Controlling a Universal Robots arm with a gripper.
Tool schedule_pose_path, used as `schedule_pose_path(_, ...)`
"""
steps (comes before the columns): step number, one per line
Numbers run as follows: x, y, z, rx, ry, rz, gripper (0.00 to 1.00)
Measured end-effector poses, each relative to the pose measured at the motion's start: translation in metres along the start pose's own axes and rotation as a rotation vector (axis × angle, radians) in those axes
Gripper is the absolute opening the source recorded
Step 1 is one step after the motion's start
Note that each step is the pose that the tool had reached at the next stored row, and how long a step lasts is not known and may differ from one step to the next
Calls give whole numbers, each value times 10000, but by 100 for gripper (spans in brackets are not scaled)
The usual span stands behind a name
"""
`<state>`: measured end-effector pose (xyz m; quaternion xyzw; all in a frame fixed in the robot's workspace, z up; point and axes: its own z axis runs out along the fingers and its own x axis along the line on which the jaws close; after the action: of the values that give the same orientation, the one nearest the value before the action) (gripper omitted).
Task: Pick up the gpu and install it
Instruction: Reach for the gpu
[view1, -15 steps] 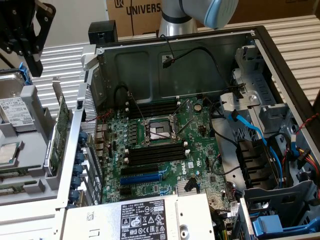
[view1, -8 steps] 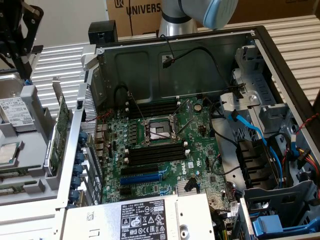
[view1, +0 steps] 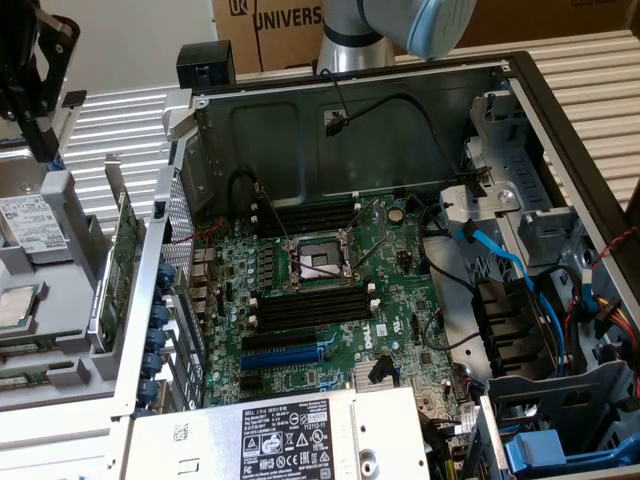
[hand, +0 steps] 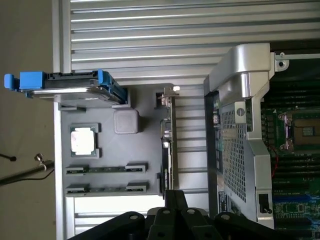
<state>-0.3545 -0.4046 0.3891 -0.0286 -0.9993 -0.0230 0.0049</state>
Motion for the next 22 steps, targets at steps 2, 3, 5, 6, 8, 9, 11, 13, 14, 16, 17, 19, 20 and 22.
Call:
schedule_pose_path(2, -6, -1, 12, -11, 5, 0, 11)
schedule_pose_path(3, -14, -1, 18, -15, 10, -1, 11)
schedule_pose_path(5, -42, 0, 29, -20, 43, 1, 11)
schedule_pose_path(6, -49, 0, 34, -26, 56, 1, 11)
schedule_pose_path(8, -49, 0, 42, -49, 71, 2, 11)
schedule_pose_path(9, -50, -1, 50, -72, 71, 0, 11)
schedule_pose_path(11, -51, -3, 72, -158, 79, -5, 11)
schedule_pose_path(13, -50, -4, 103, -225, 82, -4, 11)
schedule_pose_path(14, -50, -6, 121, -246, 82, -4, 11)
schedule_pose_path(16, -51, -8, 157, -271, 85, -5, 11)
schedule_pose_path(17, -51, -10, 175, -282, 85, -6, 11)
schedule_pose_path(19, -52, -12, 202, -298, 85, -6, 11)
schedule_pose_path(20, -52, -13, 201, -297, 96, -5, 11)
schedule_pose_path(22, -52, -13, 201, -296, 104, -5, 11)
